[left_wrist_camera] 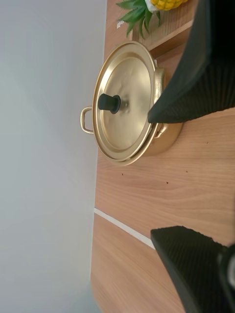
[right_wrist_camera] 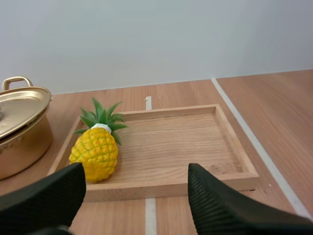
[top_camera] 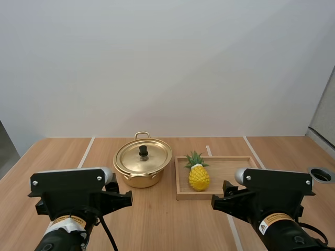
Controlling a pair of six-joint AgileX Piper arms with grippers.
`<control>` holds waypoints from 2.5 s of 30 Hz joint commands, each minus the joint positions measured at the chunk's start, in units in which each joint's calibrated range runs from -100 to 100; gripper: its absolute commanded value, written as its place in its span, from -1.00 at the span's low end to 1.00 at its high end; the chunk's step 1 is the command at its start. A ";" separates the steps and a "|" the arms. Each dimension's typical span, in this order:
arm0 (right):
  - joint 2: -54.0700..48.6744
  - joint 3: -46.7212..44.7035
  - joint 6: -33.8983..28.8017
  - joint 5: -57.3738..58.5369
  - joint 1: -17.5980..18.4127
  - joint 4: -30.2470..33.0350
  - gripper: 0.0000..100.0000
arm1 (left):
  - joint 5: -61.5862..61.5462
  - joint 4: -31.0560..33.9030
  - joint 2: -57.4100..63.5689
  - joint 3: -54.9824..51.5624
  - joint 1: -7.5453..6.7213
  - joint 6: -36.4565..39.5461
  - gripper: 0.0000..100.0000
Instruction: Open the pot, put the pineapple inside, and close it
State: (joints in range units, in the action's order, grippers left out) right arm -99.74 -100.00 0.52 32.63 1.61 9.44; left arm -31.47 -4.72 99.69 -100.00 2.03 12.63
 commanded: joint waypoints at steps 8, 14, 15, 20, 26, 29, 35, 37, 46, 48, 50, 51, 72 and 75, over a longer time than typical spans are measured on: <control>-0.26 7.21 -0.17 -6.42 -0.68 28.52 1.00 | 30.07 13.02 0.31 9.57 -1.08 -4.98 1.00; -0.26 22.62 -1.74 -5.87 -2.46 31.76 1.00 | 52.21 13.15 0.31 20.88 -1.08 -6.74 1.00; -0.26 24.56 -1.74 -5.87 -2.46 31.43 1.00 | 51.05 13.15 0.31 22.92 -1.15 -6.74 1.00; 4.85 35.12 -1.64 -5.47 -2.46 30.97 1.00 | 27.27 13.15 -7.30 35.61 -2.53 -4.56 1.00; 18.43 46.23 11.19 5.35 -2.46 17.90 1.00 | 10.67 9.92 -24.22 47.61 -2.76 -10.60 1.00; 25.82 52.03 19.95 19.94 -2.46 6.48 1.00 | -5.62 1.03 -34.25 53.94 -2.76 -19.65 1.00; 37.14 57.56 27.95 42.85 -2.46 -7.69 1.00 | -38.83 -18.67 -49.71 63.22 -2.76 -40.59 1.00; 39.00 57.54 28.98 43.93 -2.46 -10.25 1.00 | -46.48 -21.18 -54.08 65.12 -2.76 -43.79 1.00; 41.82 57.54 29.76 44.78 -2.46 -13.75 1.00 | -68.36 -18.48 -73.25 72.32 -2.76 -45.27 1.00; 41.82 57.54 29.76 44.78 -2.46 -13.75 1.00 | -68.53 -18.48 -76.90 72.99 -2.76 -45.54 1.00; 41.82 57.54 29.76 44.97 -2.46 -13.76 1.00 | -68.53 -18.59 -80.29 73.81 -2.76 -45.54 1.00; 41.82 57.54 29.76 44.97 -2.46 -13.76 1.00 | -68.53 -18.59 -81.60 74.18 -2.76 -45.54 1.00; 41.82 57.54 29.76 42.71 -2.46 -13.84 1.00 | -66.94 -16.01 -100.83 79.88 -2.76 -47.35 1.00; 41.82 57.54 29.76 42.31 -2.46 -13.84 1.00 | -64.28 -16.01 -101.67 80.00 -2.76 -48.59 1.00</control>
State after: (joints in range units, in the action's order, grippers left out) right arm -57.65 -42.96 29.96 76.22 -0.59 -4.19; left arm -97.87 -20.62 -1.51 -20.73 -0.58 -34.88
